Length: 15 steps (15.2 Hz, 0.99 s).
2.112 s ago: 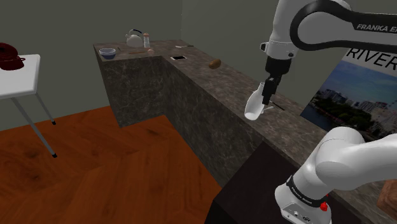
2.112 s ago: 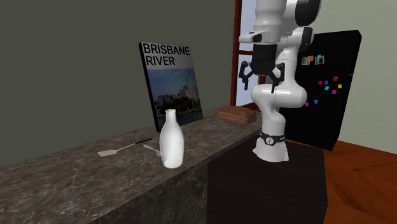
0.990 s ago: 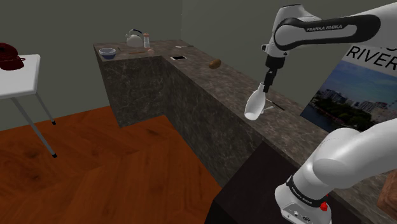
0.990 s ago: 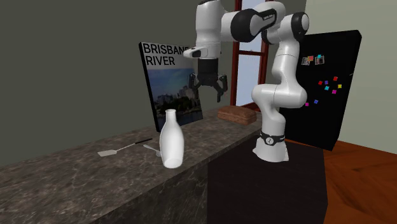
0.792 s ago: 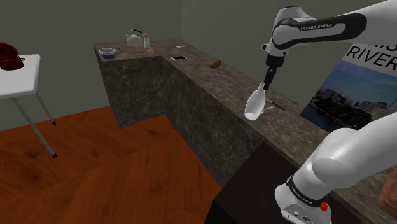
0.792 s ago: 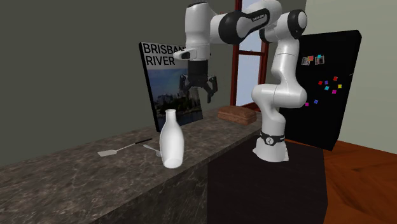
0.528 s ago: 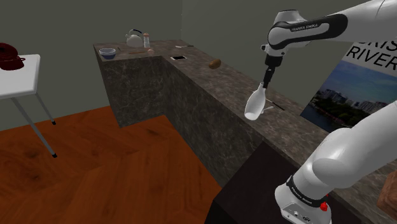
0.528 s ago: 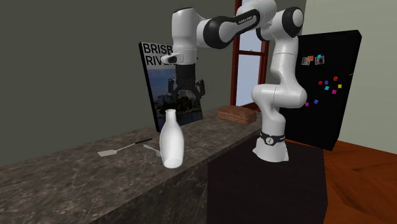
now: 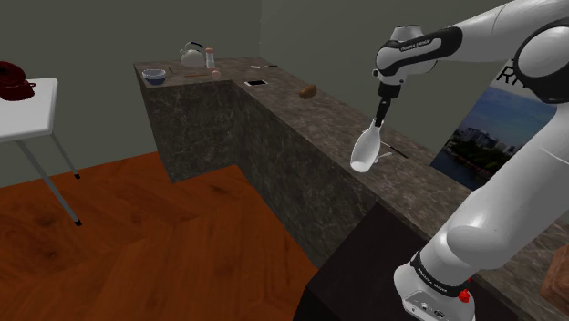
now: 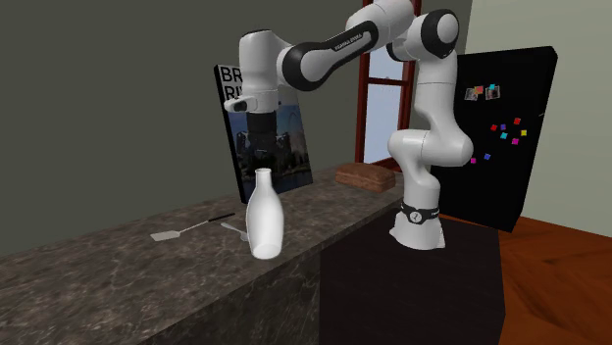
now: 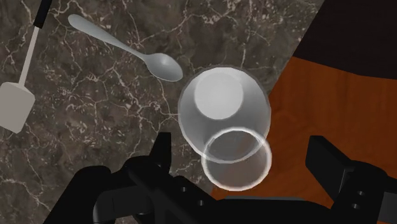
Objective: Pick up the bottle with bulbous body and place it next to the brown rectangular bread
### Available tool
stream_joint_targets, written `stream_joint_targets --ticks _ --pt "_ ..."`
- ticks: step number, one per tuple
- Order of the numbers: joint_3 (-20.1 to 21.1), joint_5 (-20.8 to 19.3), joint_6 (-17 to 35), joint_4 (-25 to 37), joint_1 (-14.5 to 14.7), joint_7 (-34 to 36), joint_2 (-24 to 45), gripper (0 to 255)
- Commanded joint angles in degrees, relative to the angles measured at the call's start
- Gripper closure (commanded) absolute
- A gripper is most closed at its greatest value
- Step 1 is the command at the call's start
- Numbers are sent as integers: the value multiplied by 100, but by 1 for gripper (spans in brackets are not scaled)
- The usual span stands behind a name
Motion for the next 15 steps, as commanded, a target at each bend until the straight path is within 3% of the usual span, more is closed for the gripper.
stream_joint_targets --ticks 1,12,13,15 --pt "-13 31 156 -88 -6 -19 73 0" --pt "-31 55 354 -225 -18 -40 139 0" --pt "-31 55 354 -225 -18 -40 139 255" --pt "-31 55 354 -225 -18 -40 139 255"
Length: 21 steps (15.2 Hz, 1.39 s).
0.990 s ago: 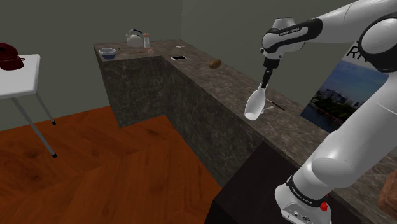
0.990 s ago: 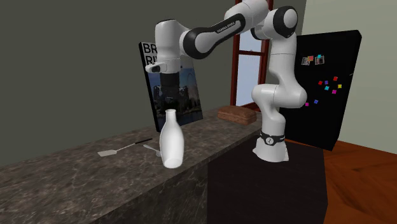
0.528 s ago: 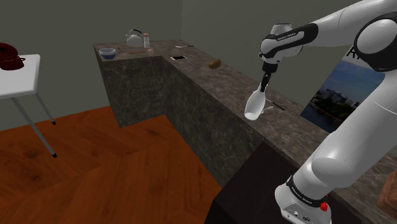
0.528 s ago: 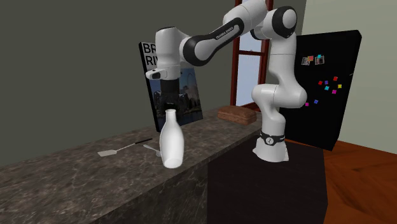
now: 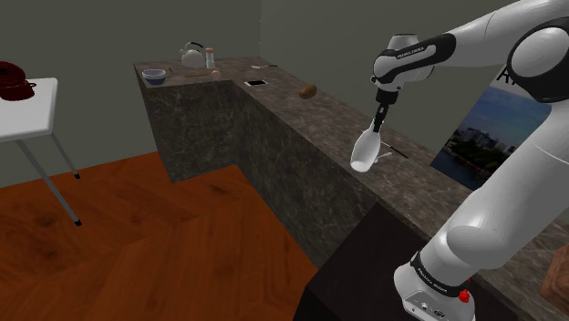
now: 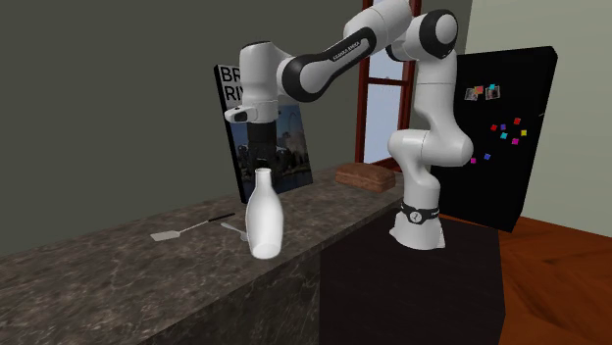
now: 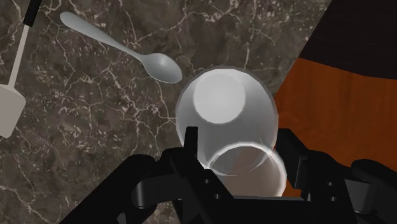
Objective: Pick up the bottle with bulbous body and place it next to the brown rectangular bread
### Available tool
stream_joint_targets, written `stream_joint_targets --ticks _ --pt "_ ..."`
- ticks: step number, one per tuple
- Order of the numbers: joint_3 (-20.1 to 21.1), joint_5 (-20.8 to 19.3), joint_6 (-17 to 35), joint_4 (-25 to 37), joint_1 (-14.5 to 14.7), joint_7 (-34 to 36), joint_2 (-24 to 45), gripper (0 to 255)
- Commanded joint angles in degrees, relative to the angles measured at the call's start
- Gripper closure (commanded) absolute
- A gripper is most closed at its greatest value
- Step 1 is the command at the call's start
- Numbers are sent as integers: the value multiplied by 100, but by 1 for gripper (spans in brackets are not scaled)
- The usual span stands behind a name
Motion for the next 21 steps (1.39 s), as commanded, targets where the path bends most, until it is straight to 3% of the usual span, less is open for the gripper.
stream_joint_targets --ticks 1,7,21 --pt "0 0 0 -2 0 0 1 255" --pt "0 0 0 -2 0 0 2 255" --pt "66 -105 -1070 798 34 21 -302 255"
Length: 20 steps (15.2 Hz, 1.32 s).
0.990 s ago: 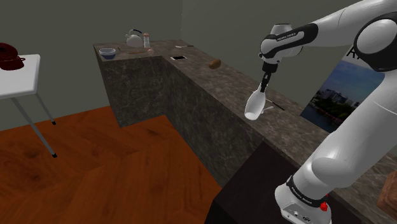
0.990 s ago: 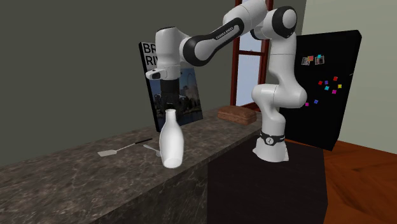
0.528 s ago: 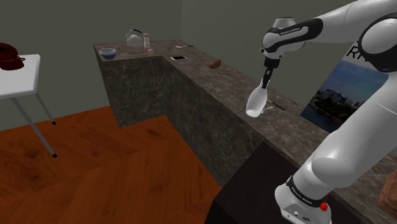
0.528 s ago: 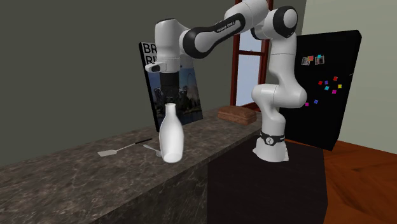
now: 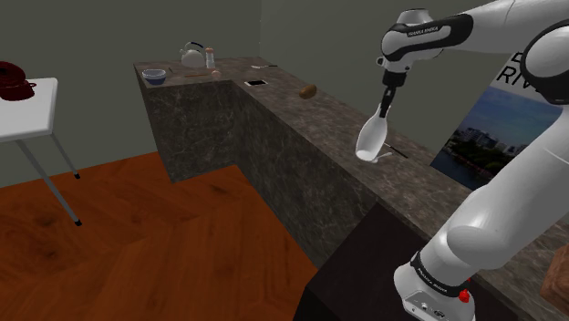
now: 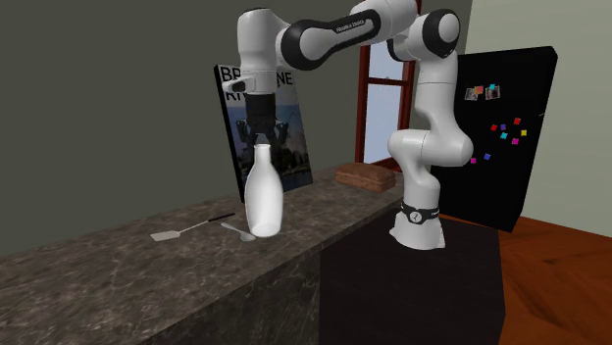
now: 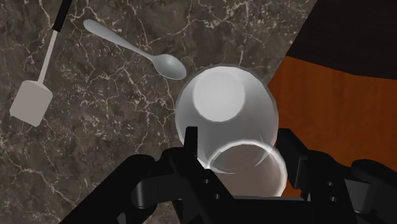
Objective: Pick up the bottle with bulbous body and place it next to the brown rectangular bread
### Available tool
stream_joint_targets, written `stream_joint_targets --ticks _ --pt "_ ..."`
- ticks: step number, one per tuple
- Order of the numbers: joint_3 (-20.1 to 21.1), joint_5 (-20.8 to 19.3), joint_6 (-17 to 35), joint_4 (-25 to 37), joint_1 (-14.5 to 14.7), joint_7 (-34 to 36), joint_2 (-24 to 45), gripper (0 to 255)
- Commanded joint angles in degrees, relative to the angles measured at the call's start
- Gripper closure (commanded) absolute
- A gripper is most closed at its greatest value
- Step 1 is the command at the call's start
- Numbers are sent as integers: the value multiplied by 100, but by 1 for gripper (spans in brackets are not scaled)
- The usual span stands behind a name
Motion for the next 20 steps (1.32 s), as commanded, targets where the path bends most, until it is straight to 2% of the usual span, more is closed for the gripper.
stream_joint_targets --ticks 1,20 --pt "13 -6 -161 136 8 2 -28 255" --pt "45 62 -1626 1667 36 -150 40 255"
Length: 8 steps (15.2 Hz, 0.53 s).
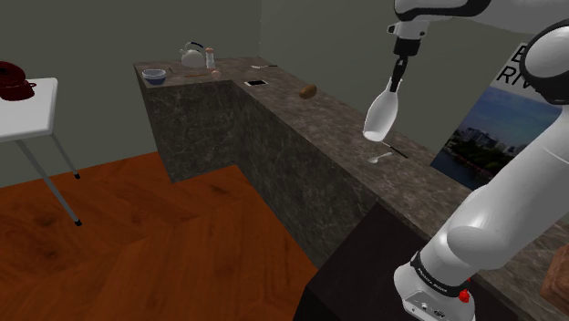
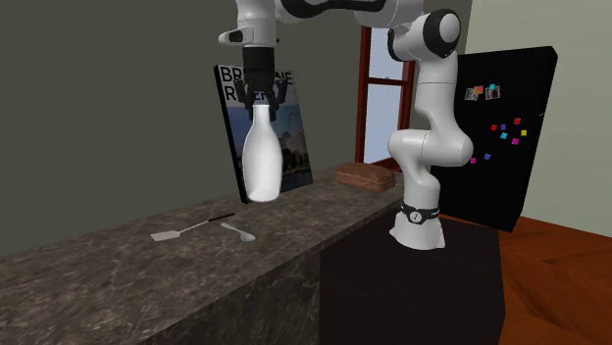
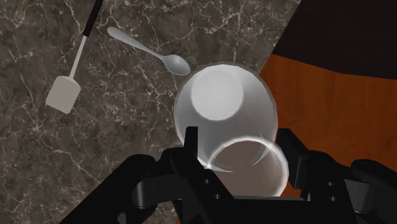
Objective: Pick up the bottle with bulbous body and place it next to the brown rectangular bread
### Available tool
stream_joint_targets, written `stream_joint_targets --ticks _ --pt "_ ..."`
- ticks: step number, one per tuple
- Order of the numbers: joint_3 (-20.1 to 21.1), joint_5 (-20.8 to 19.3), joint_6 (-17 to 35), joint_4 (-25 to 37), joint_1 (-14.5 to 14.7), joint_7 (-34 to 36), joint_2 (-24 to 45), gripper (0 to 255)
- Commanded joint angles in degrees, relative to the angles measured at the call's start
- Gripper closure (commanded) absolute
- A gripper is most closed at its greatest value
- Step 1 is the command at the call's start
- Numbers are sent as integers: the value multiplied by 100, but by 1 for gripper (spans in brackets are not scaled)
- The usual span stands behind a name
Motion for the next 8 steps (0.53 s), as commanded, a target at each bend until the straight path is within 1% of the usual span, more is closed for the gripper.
stream_joint_targets --ticks 1,8 --pt "-7 23 -180 223 -3 -37 46 255" --pt "-36 111 -748 960 -17 -154 232 255"
